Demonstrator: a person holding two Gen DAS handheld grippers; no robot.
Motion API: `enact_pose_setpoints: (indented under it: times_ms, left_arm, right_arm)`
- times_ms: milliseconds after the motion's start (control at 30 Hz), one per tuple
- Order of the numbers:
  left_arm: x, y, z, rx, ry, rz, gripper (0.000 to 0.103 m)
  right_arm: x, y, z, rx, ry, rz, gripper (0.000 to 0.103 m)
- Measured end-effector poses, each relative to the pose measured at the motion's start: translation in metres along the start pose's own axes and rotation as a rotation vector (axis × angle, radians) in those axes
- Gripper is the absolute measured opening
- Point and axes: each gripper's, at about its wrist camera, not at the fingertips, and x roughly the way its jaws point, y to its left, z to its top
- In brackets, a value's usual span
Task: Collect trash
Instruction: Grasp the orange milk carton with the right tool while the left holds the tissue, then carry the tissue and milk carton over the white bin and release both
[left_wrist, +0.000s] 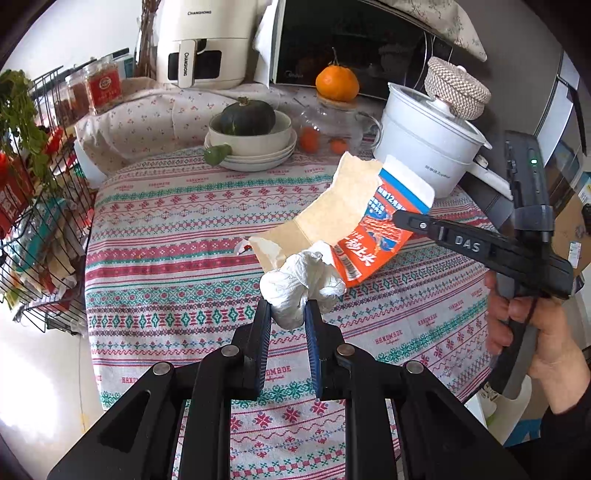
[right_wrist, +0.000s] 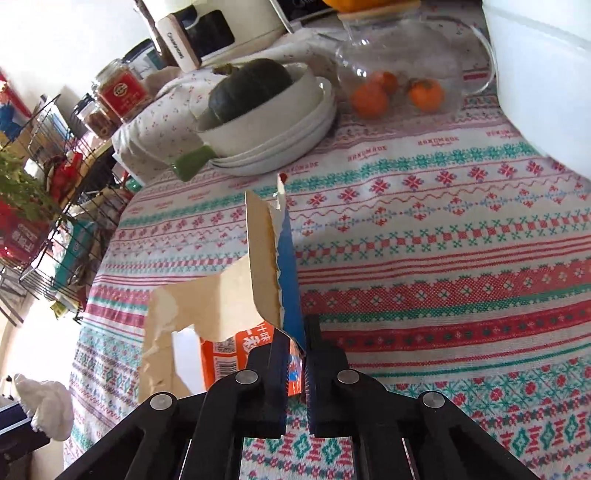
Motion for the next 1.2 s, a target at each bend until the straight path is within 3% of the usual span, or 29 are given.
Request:
enact_pose_setpoints:
  times_ms: [333,600,933,1100,1200]
  left_arm:
    - [-0.033,-0.065,-0.014,0.07,-0.056,-0.048,0.019]
    - [-0.054,-0.131,-0.045,0.158,-0.076,-0.106,0.019]
    - [-0.041,-0.216,-0.103,0.259,0.0,-0.236,0.02]
    - [-0.018,-0.25,-0.133,0.323,0.071,-0.26,0.02]
    - [-0.006,-0.266,-0.144,0.349,0.108,-0.265,0.02]
  right_arm:
    - [-0.139,0.006,-0.014,-0.131,-0.144,-0.1,0.003]
    - [-0.243,-0.024,-0.063,-0.163,-0.216,-0.185,0.003]
    - [-0.323,-0.075,-0.139,-0.115,-0.217,-0.303,0.003]
    - [-0.34,-0.108,-0.176,-0.043,-0.177,-0.361,0.003]
    - [-0.335,-0.129,-0.192,0.021,-0.1,-0.407,0.003]
